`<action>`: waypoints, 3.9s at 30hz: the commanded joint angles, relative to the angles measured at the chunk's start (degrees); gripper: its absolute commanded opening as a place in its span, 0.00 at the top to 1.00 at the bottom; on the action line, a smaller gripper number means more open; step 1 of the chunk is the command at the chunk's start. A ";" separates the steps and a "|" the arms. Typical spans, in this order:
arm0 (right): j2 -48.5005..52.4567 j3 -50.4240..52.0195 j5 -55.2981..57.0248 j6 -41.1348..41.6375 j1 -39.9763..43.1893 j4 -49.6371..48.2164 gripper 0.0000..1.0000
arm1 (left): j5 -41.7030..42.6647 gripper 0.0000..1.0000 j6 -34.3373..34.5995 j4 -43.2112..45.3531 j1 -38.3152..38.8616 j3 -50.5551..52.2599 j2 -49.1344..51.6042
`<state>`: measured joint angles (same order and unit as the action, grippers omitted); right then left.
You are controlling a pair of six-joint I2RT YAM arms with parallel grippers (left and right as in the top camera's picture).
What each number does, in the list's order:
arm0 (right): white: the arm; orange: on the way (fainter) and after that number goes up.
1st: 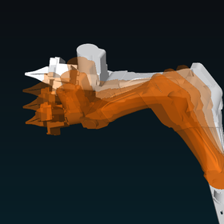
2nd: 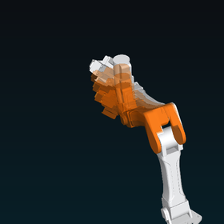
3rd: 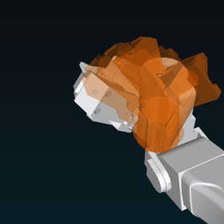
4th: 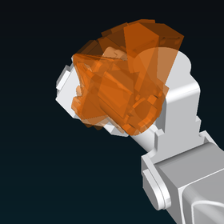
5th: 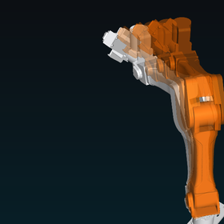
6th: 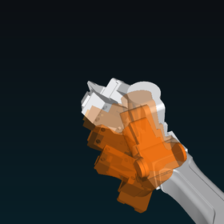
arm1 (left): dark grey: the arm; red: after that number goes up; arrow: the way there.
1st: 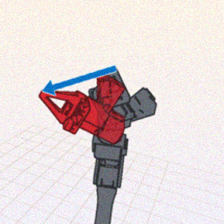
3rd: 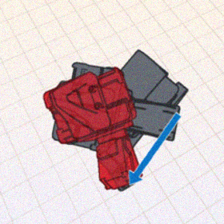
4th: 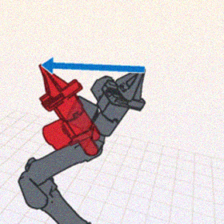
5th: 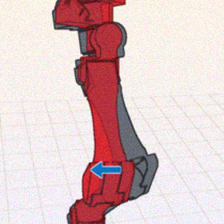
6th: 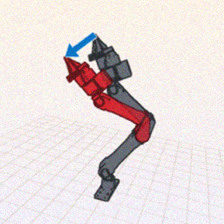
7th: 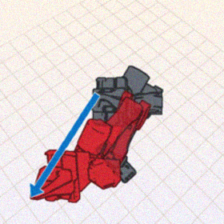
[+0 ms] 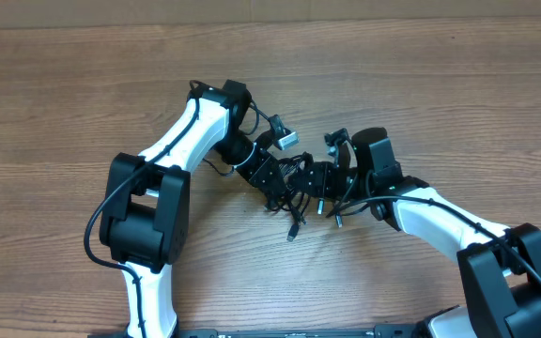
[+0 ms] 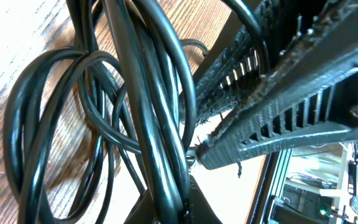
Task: Untangle cables
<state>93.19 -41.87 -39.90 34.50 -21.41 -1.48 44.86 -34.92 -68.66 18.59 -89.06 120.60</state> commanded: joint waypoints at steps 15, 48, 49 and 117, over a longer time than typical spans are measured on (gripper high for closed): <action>0.26 0.28 4.09 3.67 0.20 -2.49 0.77 | 6.05 0.96 -0.90 -0.33 -0.13 -0.02 -0.24; -0.28 0.28 -3.50 1.16 12.90 5.66 0.96 | -10.03 0.96 7.15 2.40 -0.24 -0.02 -0.24; -0.28 0.28 -2.49 1.01 13.81 7.41 0.96 | -10.88 0.96 8.09 2.82 -0.24 -0.02 -0.24; -2.69 -6.14 -0.35 -7.96 14.56 18.86 0.57 | -11.23 0.80 32.76 9.79 6.54 2.27 -2.51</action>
<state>91.88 -47.05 -39.27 26.46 -4.73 17.23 33.01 -1.85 -59.37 25.04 -87.81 119.11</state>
